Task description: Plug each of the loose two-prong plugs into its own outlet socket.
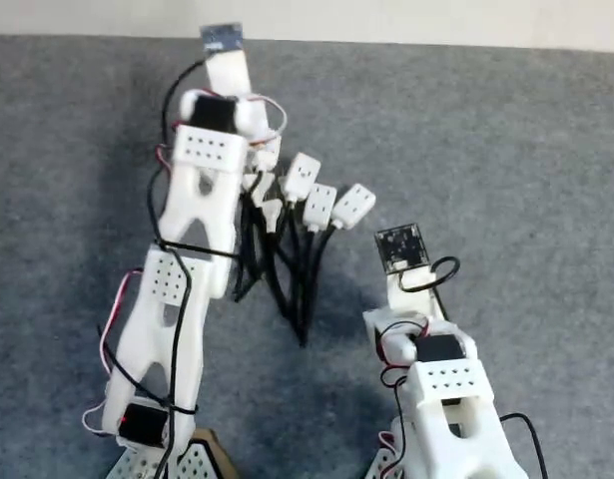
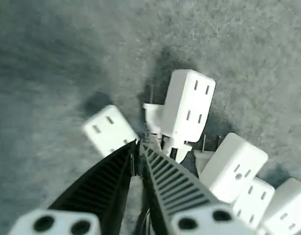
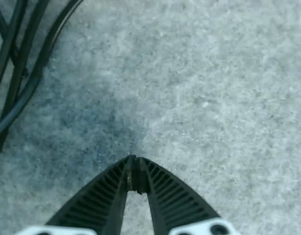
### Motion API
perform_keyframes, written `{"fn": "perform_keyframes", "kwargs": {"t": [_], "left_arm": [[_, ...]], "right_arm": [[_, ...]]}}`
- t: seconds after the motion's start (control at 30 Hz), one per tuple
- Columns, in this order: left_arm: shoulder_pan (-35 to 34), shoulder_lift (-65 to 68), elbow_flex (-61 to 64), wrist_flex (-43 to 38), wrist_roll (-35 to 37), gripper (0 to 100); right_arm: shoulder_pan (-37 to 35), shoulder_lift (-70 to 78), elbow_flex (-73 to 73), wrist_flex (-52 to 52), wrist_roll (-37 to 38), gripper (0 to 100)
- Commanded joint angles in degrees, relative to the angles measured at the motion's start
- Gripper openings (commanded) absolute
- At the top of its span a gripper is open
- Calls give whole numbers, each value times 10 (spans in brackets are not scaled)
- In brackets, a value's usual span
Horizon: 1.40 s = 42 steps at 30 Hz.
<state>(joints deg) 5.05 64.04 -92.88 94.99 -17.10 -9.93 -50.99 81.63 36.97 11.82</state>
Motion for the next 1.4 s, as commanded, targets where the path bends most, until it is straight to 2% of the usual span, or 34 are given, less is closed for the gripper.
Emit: {"fn": "perform_keyframes", "kwargs": {"t": [0.0, 0.1, 0.17, 0.4, 0.63, 0.77, 0.97, 1.37], "left_arm": [[-1, -64, -16, 18, -21, 98], [-4, -56, -17, 9, -21, 277], [-13, -43, -16, -13, -20, 338], [-44, 29, -17, -131, 55, 316], [7, 80, -16, -210, 54, 316], [24, 123, -16, -231, 50, 316], [27, 184, -16, -236, 8, 315], [6, 180, -20, -230, -31, 28]], "right_arm": [[-3, -20, -1, -10, -5, 10], [-3, -20, -1, -10, -5, 10], [-3, -20, -1, -10, -5, 10], [-7, -20, 0, -11, -4, 10], [-25, -20, 0, -11, -4, 10], [-25, -20, 0, -11, -4, 10], [-25, -20, 0, -10, -4, 10], [-25, -18, 0, -10, -4, 10]]}}
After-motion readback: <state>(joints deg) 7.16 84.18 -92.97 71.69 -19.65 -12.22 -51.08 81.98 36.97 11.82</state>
